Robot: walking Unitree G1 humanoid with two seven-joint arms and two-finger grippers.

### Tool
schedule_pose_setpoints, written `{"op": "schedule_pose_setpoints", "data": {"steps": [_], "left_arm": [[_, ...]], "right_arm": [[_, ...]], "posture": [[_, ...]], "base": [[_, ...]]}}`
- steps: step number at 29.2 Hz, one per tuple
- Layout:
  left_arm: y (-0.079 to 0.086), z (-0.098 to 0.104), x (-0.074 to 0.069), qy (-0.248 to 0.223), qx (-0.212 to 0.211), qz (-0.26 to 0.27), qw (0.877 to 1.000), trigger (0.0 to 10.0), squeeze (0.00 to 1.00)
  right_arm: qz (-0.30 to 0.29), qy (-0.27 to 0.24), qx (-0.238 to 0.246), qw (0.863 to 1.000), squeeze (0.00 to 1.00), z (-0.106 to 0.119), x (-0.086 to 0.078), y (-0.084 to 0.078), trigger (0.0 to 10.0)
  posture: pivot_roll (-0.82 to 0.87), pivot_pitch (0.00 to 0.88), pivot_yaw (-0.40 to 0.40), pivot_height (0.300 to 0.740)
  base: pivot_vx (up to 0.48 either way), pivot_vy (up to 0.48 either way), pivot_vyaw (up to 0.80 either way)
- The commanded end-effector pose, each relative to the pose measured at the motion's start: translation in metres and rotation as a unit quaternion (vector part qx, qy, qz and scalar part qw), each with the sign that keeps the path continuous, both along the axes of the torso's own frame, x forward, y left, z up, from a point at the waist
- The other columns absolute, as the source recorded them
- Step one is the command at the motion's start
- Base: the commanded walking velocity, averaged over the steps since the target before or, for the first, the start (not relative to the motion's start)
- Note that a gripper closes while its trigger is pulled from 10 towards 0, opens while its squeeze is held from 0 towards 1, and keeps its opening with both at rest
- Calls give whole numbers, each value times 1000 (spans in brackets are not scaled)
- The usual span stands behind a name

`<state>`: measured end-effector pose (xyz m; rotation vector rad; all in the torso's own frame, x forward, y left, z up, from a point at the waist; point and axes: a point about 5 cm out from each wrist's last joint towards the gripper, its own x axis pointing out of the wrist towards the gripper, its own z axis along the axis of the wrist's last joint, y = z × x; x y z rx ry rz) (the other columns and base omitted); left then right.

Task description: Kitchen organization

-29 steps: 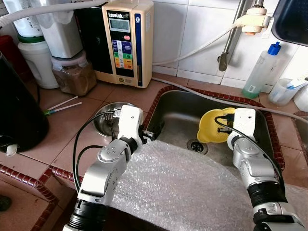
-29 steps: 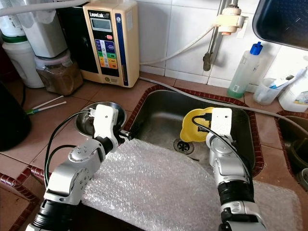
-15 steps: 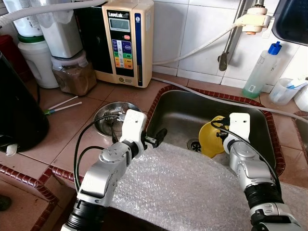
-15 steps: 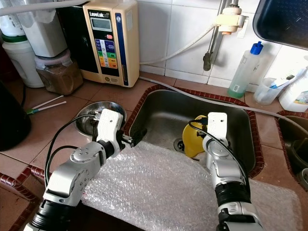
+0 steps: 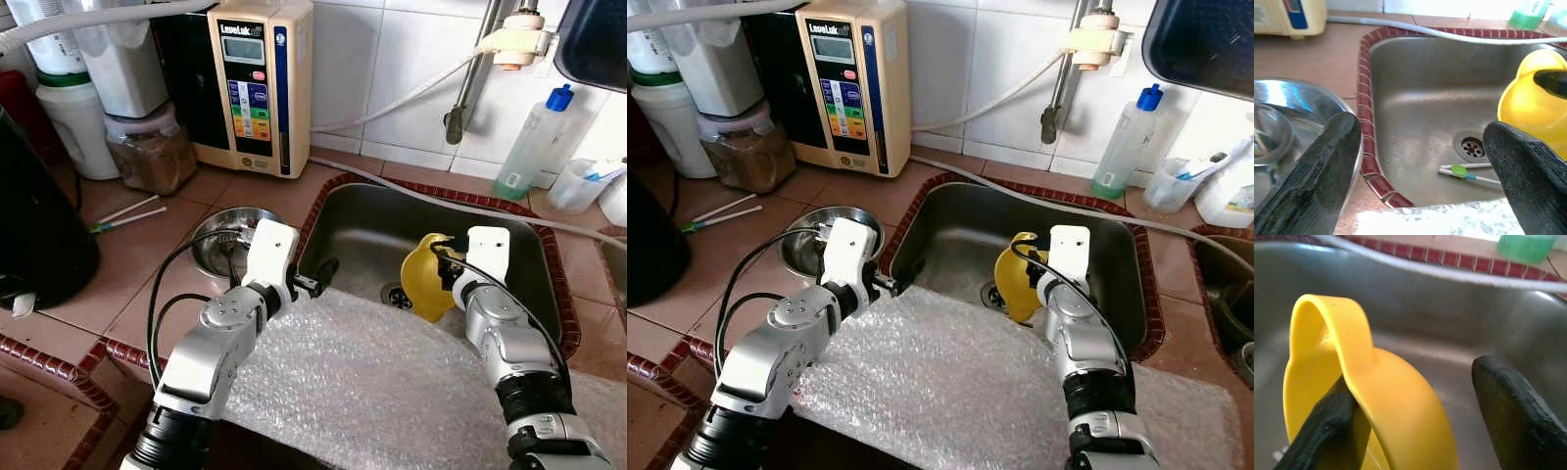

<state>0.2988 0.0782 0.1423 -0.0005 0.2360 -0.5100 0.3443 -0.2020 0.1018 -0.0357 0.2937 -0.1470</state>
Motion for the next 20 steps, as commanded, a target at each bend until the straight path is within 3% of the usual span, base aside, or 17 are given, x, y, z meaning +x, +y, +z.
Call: {"op": "schedule_pose_setpoints", "data": {"steps": [1, 4, 7, 11, 16, 20], "left_arm": [[3, 8, 2, -13, 6, 10, 1000, 10000, 1000], [9, 7, 2, -11, 10, 27, 1000, 10000, 1000], [12, 5, 1, -10, 14, 34, 999, 10000, 1000], [12, 5, 1, -10, 15, 35, 999, 10000, 1000], [10, 5, 2, -11, 17, 34, 999, 10000, 1000], [9, 5, 2, -12, 19, 33, 999, 10000, 1000]], "right_arm": [[5, -8, 1, 1000, 1000, 5, 1, 1, 10000], [13, -5, 0, 1000, 1000, 5, 1, 3, 10000], [84, 20, -2, 996, 1000, 3, 1, 13, 10000], [135, 42, -32, 989, 1000, 1, 1, 17, 10000], [276, 65, -93, 955, 1000, 1, -9, 33, 10000], [297, 37, -76, 951, 1000, 9, -9, 39, 10000]], "posture": [[36, 0, 5, 740], [36, 0, 4, 740], [38, 0, 3, 740], [39, 0, 1, 740], [34, 0, 1, 740], [30, 0, 0, 740]], "base": [[0, 0, 0], [0, 0, 0], [0, 0, 0], [0, 0, 0], [0, 0, 0], [0, 0, 0]]}}
